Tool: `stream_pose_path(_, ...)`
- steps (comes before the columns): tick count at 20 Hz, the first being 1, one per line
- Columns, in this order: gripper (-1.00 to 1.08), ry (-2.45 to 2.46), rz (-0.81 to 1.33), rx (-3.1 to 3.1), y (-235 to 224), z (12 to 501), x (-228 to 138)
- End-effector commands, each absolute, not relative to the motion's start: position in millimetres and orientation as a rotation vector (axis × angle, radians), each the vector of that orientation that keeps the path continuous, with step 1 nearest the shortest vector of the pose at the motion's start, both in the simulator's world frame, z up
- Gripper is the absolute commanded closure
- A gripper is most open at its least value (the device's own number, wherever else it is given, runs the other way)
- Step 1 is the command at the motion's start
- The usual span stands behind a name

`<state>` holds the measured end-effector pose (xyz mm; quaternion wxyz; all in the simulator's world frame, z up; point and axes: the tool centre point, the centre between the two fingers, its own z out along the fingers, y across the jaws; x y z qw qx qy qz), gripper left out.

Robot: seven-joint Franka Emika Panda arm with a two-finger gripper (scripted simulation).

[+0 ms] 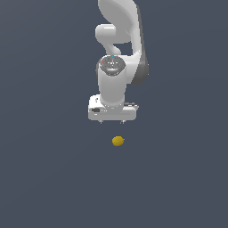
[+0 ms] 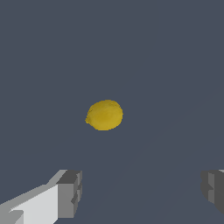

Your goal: Pick up the object and move it to a goal position.

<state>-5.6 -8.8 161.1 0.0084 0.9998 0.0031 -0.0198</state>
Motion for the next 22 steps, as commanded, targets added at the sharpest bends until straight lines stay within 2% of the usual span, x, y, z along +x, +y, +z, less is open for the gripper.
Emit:
stream_pose_path(1, -0.92, -0.033, -0.059, 3.125, -7, 157, -4)
stream_pose_path(22, -0.92, -0.705, -0.009, 3.06, 17, 90, 26)
